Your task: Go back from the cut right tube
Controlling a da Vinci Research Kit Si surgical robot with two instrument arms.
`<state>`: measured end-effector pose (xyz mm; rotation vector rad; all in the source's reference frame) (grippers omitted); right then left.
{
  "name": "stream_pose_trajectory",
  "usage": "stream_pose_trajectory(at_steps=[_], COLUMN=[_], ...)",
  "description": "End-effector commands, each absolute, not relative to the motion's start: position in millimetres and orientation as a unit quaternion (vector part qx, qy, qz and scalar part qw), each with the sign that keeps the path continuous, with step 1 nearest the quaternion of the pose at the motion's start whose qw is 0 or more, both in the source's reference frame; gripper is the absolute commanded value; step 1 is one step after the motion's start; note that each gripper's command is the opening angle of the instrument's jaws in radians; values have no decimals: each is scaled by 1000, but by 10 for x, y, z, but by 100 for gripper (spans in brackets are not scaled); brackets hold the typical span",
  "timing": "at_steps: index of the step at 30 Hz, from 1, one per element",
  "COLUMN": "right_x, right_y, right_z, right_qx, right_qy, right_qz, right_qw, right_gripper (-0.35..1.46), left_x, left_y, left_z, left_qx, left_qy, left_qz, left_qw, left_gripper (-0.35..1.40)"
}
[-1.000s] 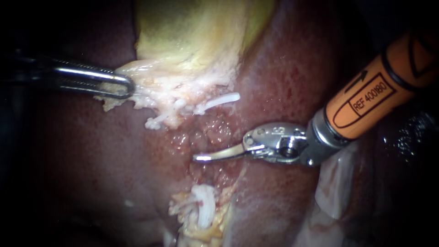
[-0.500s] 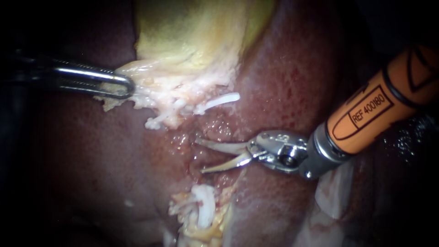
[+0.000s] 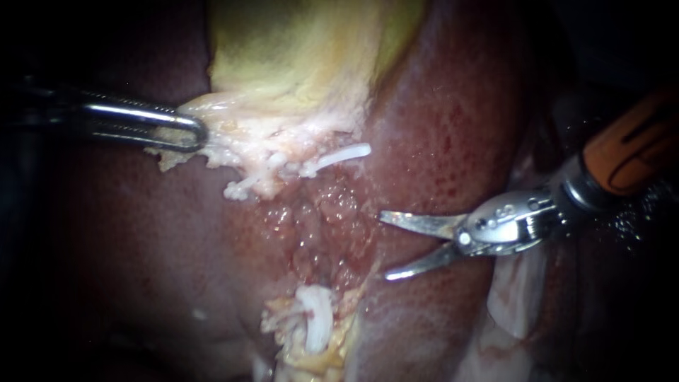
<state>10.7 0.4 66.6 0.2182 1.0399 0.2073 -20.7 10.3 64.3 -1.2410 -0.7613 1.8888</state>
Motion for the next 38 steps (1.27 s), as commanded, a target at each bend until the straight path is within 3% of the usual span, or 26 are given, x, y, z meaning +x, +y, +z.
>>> stream_pose_trajectory(at_steps=[1,12,26,38], right_x=[103,71,69,70], right_y=[7,37,37,36], right_z=[663,638,636,635], right_qx=[99,89,89,91], right_qy=[490,469,469,470], right_qz=[92,113,113,112], right_qw=[861,871,871,871], right_gripper=[145,145,145,145], left_x=[-207,-213,-256,-260], left_y=[102,96,67,66], left_z=[644,653,703,706], left_qx=[-483,-484,-479,-480], left_qy=[-296,-292,-296,-299], left_qz=[736,738,747,748], left_qw=[370,370,352,348], left_gripper=[-35,-35,-35,-35])
